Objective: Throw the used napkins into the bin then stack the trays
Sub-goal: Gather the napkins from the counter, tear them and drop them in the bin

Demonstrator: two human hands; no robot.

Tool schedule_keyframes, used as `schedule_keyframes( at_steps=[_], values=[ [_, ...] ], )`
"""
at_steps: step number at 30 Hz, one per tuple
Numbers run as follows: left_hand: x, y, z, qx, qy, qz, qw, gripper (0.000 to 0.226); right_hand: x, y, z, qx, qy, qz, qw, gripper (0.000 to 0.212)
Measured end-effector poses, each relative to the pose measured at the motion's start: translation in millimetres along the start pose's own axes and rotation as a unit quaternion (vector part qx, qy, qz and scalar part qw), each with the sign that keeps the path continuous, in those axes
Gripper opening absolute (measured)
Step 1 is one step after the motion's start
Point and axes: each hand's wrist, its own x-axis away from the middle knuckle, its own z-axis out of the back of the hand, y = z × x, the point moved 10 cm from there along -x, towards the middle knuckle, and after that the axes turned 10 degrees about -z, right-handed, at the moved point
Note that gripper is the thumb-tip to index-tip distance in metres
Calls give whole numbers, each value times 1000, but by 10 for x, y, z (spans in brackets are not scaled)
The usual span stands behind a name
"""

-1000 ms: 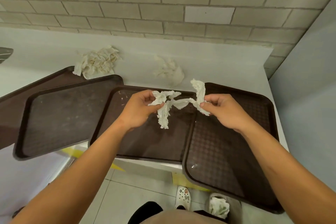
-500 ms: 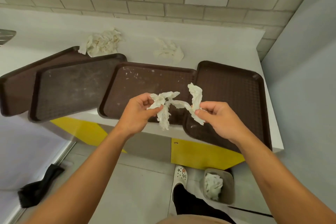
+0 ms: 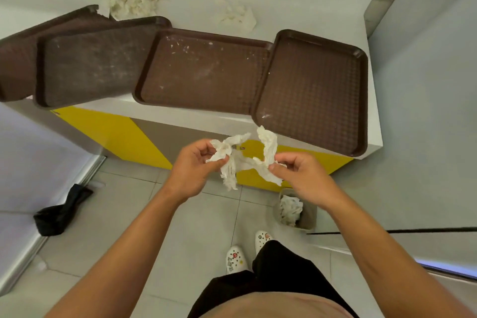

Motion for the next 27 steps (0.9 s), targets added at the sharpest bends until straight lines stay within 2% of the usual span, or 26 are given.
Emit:
schedule_keyframes(
  at_steps=[6,9,12,17,20,24,27],
  values=[
    [236,-684,-408,-2,-16,68,998,17,91,826,-57,-8,13,-67,998,8],
    [290,-1102,-681,-29,-39,97,994,13,147,1330,-57,-22,14,-114,993,21],
    [272,-1591,-1046,-39,-56,124,990,15,164,1927,47,-25,42,-168,985,17],
    [152,-2267,-1717,-45,-102,137,984,14,98,2686,176,-34,67,-212,974,14],
    [47,-2709,-2115,-54,-126,142,980,23,10,3175,320,-45,104,-244,963,11],
    [-112,-3303,-2527,-60,-129,145,979,25,-213,3750,542,-14,157,-256,954,14],
    [-244,-3780,-2817,-75,-135,141,978,18,-446,4164,679,-6,193,-265,945,14]
  ],
)
